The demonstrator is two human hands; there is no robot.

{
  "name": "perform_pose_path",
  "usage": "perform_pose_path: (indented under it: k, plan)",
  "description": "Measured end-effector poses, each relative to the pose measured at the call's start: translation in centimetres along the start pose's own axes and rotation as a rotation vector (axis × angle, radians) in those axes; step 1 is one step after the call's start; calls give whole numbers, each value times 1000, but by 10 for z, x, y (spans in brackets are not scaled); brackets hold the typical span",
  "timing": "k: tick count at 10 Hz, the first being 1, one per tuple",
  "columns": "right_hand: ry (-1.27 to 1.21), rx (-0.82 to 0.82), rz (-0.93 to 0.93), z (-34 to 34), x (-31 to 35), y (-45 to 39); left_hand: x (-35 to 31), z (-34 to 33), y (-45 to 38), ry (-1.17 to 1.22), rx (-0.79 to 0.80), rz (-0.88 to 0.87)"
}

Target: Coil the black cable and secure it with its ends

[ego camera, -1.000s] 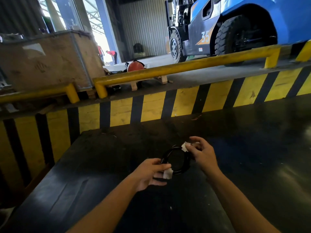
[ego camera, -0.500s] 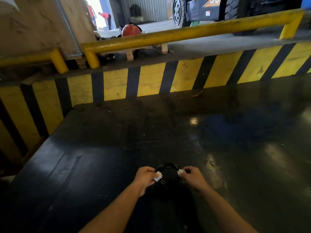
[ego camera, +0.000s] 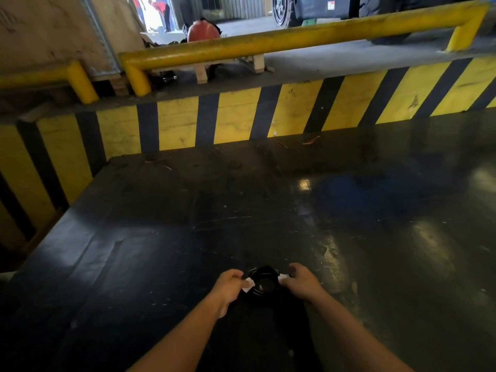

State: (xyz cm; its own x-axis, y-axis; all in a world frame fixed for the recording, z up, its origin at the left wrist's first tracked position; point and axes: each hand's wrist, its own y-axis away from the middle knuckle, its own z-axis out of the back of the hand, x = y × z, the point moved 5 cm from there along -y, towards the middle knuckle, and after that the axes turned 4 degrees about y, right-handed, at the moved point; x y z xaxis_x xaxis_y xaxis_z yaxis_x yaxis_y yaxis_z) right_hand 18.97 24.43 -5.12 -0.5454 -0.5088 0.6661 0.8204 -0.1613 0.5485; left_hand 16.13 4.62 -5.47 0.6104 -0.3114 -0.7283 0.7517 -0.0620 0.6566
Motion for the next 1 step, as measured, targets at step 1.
perform_pose_path:
  k: [1]
  plan:
    - [-56,-65,176,41,38,20,-9,11,9,-101,-63,-121]
